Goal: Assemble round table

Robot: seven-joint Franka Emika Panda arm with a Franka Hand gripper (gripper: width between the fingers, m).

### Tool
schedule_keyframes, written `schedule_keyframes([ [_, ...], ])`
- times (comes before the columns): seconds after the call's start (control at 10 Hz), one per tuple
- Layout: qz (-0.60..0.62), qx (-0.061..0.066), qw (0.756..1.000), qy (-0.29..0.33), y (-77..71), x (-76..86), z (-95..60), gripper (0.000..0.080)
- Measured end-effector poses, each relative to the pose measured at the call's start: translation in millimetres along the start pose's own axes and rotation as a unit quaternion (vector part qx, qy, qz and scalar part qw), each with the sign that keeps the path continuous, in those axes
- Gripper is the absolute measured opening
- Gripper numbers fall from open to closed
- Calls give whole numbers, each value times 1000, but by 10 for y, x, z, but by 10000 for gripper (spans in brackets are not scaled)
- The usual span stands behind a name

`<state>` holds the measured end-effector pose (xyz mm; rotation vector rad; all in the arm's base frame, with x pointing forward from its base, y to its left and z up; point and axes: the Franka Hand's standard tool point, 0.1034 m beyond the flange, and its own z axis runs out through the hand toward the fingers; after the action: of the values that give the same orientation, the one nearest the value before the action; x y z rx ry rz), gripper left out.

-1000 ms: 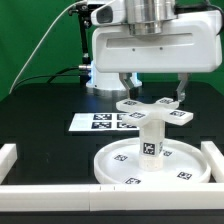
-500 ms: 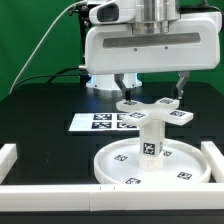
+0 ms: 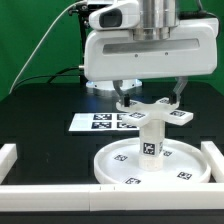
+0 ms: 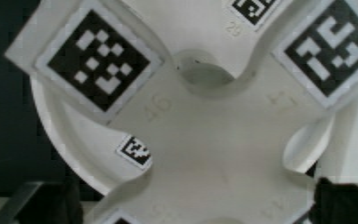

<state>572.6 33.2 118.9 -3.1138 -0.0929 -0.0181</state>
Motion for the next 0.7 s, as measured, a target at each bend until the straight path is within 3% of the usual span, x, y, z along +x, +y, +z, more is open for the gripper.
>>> schedule_keyframes([
  [0.1,-12,-5,1000,2,-23,8,17,649],
  [0.7,-13,-6,1000,-3,-77,-80,137,649],
])
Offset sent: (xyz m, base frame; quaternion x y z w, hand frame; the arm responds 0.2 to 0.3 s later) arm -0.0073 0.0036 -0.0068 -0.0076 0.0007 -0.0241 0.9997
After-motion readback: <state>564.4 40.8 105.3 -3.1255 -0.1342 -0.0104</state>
